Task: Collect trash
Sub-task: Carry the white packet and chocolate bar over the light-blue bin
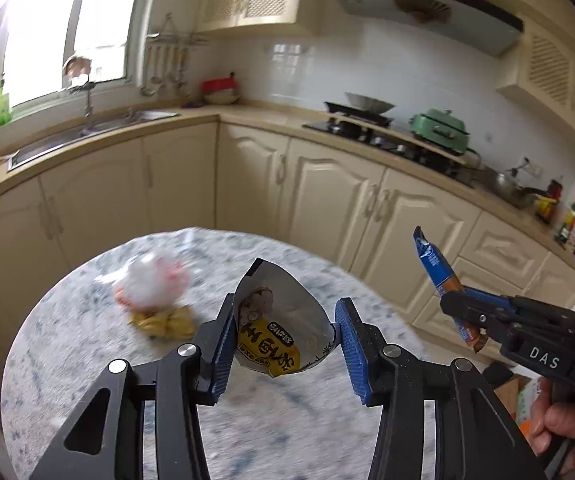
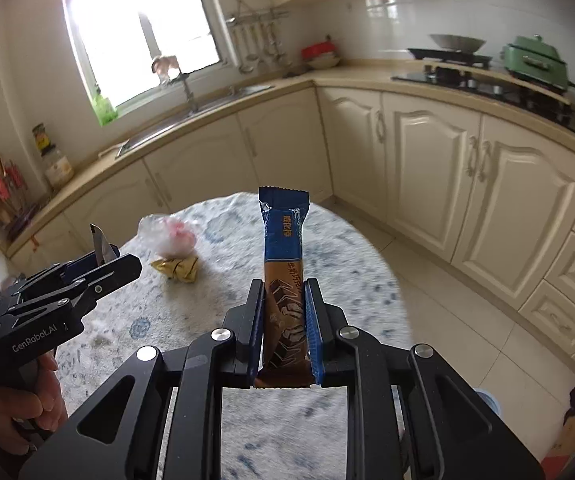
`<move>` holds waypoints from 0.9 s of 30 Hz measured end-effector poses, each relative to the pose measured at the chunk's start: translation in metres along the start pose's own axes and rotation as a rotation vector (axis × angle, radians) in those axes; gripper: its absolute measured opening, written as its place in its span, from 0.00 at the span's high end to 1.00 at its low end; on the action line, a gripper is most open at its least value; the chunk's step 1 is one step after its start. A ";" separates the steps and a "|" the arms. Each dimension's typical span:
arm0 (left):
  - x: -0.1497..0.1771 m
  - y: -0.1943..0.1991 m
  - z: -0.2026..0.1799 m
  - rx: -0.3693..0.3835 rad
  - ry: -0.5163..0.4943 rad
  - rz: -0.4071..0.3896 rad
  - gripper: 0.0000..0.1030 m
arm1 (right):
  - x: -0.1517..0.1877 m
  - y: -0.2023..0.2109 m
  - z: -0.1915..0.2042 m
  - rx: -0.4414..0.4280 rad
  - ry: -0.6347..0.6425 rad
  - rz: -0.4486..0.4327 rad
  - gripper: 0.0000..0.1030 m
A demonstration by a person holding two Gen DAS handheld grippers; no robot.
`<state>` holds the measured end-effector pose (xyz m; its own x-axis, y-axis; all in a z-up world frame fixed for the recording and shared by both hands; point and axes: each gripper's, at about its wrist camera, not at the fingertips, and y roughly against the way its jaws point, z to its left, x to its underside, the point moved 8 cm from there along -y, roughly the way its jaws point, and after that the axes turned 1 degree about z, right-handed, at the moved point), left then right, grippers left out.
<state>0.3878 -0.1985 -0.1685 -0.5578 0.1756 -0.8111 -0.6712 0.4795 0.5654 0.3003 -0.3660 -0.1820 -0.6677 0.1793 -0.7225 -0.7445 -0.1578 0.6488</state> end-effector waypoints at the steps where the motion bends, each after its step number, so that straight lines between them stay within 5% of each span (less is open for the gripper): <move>1: -0.002 0.001 -0.012 0.019 -0.015 -0.007 0.58 | 0.000 0.010 -0.010 0.012 -0.016 -0.016 0.82; 12: -0.005 -0.008 -0.135 0.218 -0.148 -0.002 0.58 | 0.022 0.098 -0.133 0.199 -0.195 -0.105 0.82; 20: 0.013 -0.043 -0.225 0.348 -0.214 0.083 0.58 | 0.067 0.142 -0.228 0.335 -0.331 -0.103 0.82; 27: 0.029 -0.088 -0.287 0.421 -0.273 0.196 0.58 | 0.105 0.137 -0.288 0.387 -0.437 -0.051 0.82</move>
<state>0.2901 -0.4827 -0.1992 -0.4681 0.4866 -0.7376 -0.2824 0.7086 0.6467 0.1272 -0.6486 -0.2378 -0.5069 0.5739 -0.6432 -0.6661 0.2128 0.7149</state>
